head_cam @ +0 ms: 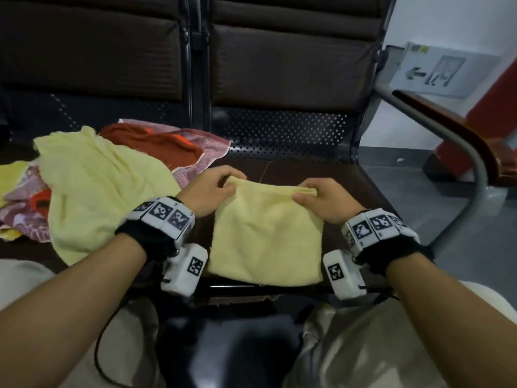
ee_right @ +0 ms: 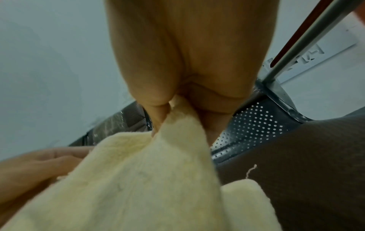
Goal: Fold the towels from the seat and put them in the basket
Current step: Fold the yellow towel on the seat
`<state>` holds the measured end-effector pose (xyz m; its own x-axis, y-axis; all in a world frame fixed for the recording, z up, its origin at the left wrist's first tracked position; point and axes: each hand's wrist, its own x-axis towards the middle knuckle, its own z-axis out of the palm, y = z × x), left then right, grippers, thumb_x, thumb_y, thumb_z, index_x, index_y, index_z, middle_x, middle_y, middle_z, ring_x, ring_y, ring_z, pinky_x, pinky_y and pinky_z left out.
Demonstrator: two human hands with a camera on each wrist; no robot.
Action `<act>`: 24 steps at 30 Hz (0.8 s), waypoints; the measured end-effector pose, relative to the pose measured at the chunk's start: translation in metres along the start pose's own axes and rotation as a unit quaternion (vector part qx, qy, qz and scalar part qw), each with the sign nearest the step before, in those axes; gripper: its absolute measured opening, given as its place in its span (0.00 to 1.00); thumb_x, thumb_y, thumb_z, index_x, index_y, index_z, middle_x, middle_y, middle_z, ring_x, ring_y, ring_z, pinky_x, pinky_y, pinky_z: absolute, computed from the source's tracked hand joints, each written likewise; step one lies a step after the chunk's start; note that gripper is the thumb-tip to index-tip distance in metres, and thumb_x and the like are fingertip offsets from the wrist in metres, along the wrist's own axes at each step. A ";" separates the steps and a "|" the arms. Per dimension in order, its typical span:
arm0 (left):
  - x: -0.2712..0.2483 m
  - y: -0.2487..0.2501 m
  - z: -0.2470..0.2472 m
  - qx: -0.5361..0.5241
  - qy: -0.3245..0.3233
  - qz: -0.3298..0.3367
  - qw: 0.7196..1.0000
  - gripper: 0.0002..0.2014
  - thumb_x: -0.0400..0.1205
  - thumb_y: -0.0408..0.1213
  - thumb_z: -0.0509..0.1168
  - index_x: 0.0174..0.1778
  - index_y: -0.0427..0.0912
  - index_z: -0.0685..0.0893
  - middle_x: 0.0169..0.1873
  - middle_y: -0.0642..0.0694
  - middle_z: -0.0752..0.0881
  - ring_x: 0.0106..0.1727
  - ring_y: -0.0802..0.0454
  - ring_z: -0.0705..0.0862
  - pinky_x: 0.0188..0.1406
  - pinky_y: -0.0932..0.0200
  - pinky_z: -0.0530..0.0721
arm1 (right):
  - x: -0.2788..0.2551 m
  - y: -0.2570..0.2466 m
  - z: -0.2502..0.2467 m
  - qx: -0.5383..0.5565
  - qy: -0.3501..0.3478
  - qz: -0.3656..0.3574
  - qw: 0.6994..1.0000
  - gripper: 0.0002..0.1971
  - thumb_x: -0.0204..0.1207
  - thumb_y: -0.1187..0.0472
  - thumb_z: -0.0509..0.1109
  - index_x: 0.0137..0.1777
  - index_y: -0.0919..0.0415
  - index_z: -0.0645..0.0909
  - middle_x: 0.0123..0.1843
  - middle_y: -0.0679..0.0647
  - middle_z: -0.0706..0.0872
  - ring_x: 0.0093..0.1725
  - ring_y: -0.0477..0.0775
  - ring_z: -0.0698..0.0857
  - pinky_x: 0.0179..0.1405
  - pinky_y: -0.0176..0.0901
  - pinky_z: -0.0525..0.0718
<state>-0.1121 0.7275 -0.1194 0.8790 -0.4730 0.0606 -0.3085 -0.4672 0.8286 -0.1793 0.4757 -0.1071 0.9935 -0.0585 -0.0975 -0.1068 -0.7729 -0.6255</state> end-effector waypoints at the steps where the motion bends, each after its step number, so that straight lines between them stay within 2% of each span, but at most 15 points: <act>1: 0.012 -0.007 0.003 0.016 0.004 -0.008 1.000 0.14 0.80 0.28 0.62 0.56 0.49 0.84 0.47 0.53 0.85 0.49 0.58 0.82 0.53 0.62 0.78 | 0.010 0.003 0.003 -0.016 0.001 0.017 1.000 0.04 0.76 0.50 0.70 0.47 0.46 0.82 0.45 0.45 0.85 0.48 0.46 0.82 0.43 0.38 0.76; 3: 0.030 -0.022 0.011 0.046 -0.002 -0.049 0.998 0.15 0.81 0.31 0.63 0.62 0.46 0.83 0.50 0.49 0.85 0.53 0.55 0.83 0.58 0.59 0.79 | 0.025 0.011 0.010 -0.068 -0.005 0.049 0.996 0.09 0.76 0.53 0.70 0.54 0.50 0.81 0.49 0.48 0.82 0.51 0.48 0.80 0.47 0.39 0.75; 5: 0.038 -0.038 0.024 0.057 -0.026 -0.106 0.992 0.18 0.81 0.31 0.64 0.68 0.44 0.79 0.58 0.43 0.84 0.60 0.48 0.82 0.64 0.57 0.78 | 0.030 0.019 0.020 -0.127 -0.006 0.049 0.991 0.13 0.75 0.58 0.71 0.59 0.55 0.79 0.52 0.51 0.79 0.54 0.52 0.79 0.51 0.40 0.75; 6: 0.038 -0.045 0.029 0.055 -0.039 -0.127 0.990 0.21 0.81 0.32 0.64 0.70 0.44 0.77 0.62 0.42 0.83 0.62 0.47 0.82 0.65 0.57 0.77 | 0.029 0.020 0.024 -0.143 -0.006 0.033 0.989 0.13 0.75 0.60 0.71 0.58 0.56 0.78 0.52 0.52 0.78 0.54 0.53 0.78 0.52 0.40 0.74; 8: 0.035 -0.053 0.034 0.066 -0.048 -0.143 0.986 0.26 0.79 0.33 0.66 0.75 0.45 0.72 0.67 0.44 0.79 0.64 0.47 0.80 0.63 0.63 0.74 | 0.020 0.018 0.031 -0.144 -0.021 -0.012 0.989 0.06 0.73 0.59 0.71 0.49 0.55 0.81 0.48 0.49 0.79 0.50 0.51 0.80 0.47 0.37 0.74; 9: 0.032 -0.055 0.035 0.080 -0.041 -0.136 0.987 0.28 0.79 0.34 0.67 0.76 0.46 0.71 0.68 0.44 0.76 0.65 0.47 0.79 0.62 0.65 0.72 | 0.013 0.017 0.034 -0.140 -0.048 -0.030 0.989 0.04 0.71 0.56 0.72 0.44 0.54 0.81 0.44 0.46 0.81 0.47 0.51 0.82 0.44 0.36 0.75; 11: 0.021 -0.054 0.036 0.097 -0.024 -0.105 0.989 0.28 0.77 0.33 0.69 0.75 0.45 0.72 0.69 0.43 0.70 0.69 0.47 0.74 0.67 0.63 0.69 | -0.004 0.014 0.040 -0.157 -0.131 -0.039 0.978 0.13 0.67 0.42 0.73 0.42 0.50 0.80 0.43 0.42 0.82 0.46 0.47 0.82 0.45 0.40 0.80; 13: 0.005 -0.045 0.036 0.119 -0.008 -0.055 0.991 0.23 0.76 0.33 0.70 0.68 0.45 0.79 0.66 0.45 0.71 0.69 0.48 0.69 0.71 0.63 0.63 | -0.020 0.012 0.043 -0.223 -0.196 -0.056 0.953 0.28 0.60 0.31 0.73 0.53 0.48 0.75 0.51 0.42 0.77 0.53 0.46 0.76 0.53 0.45 0.79; 15: -0.013 -0.033 0.037 0.129 -0.024 -0.004 0.991 0.15 0.77 0.35 0.70 0.60 0.45 0.84 0.57 0.49 0.75 0.63 0.50 0.71 0.64 0.69 0.63 | -0.034 0.012 0.045 -0.290 -0.219 -0.080 0.928 0.41 0.55 0.30 0.76 0.65 0.48 0.68 0.58 0.45 0.72 0.59 0.48 0.71 0.58 0.47 0.76; 16: -0.022 -0.027 0.038 0.126 -0.050 0.013 0.991 0.13 0.77 0.38 0.70 0.58 0.46 0.85 0.53 0.51 0.77 0.60 0.52 0.74 0.61 0.70 0.66 | -0.038 0.011 0.046 -0.315 -0.219 -0.090 0.919 0.43 0.55 0.33 0.78 0.68 0.49 0.66 0.61 0.46 0.71 0.60 0.49 0.70 0.59 0.47 0.76; 18: -0.039 -0.019 0.040 0.140 -0.125 0.023 0.982 0.15 0.77 0.47 0.70 0.57 0.48 0.85 0.51 0.53 0.79 0.57 0.57 0.77 0.64 0.66 0.72 | -0.043 0.007 0.047 -0.335 -0.188 -0.094 0.919 0.36 0.65 0.44 0.77 0.71 0.49 0.66 0.65 0.48 0.72 0.64 0.52 0.72 0.58 0.49 0.76; 20: -0.049 -0.015 0.040 0.222 -0.193 0.037 0.955 0.26 0.72 0.61 0.68 0.62 0.52 0.81 0.57 0.55 0.78 0.61 0.59 0.75 0.68 0.58 0.72 | -0.045 0.002 0.044 -0.330 -0.137 -0.106 0.928 0.21 0.75 0.55 0.66 0.68 0.50 0.71 0.64 0.51 0.79 0.63 0.57 0.78 0.54 0.49 0.77; 21: -0.052 -0.014 0.041 0.266 -0.211 0.042 0.940 0.31 0.70 0.65 0.67 0.66 0.52 0.79 0.60 0.56 0.77 0.63 0.59 0.73 0.68 0.57 0.71 | -0.047 0.000 0.041 -0.321 -0.119 -0.108 0.934 0.17 0.76 0.59 0.62 0.65 0.51 0.74 0.61 0.54 0.82 0.60 0.61 0.80 0.50 0.49 0.77; 22: -0.054 -0.014 0.041 0.303 -0.217 0.045 0.927 0.33 0.70 0.66 0.67 0.68 0.51 0.77 0.61 0.56 0.75 0.65 0.58 0.72 0.69 0.56 0.71 | -0.049 0.000 0.037 -0.305 -0.110 -0.105 0.940 0.15 0.77 0.61 0.60 0.63 0.53 0.75 0.58 0.56 0.84 0.57 0.63 0.81 0.47 0.49 0.76; 24: -0.057 -0.011 0.040 0.341 -0.199 0.047 0.917 0.27 0.75 0.57 0.68 0.69 0.51 0.76 0.61 0.55 0.75 0.65 0.56 0.73 0.67 0.52 0.74 | -0.056 -0.001 0.030 -0.266 -0.112 -0.092 0.953 0.14 0.77 0.63 0.59 0.62 0.55 0.77 0.54 0.59 0.85 0.54 0.63 0.81 0.47 0.49 0.77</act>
<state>-0.1732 0.7301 -0.1541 0.6761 -0.7074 -0.2061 -0.6518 -0.7046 0.2805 -0.2360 0.4985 -0.1239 0.9539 0.1989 -0.2245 0.1622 -0.9717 -0.1718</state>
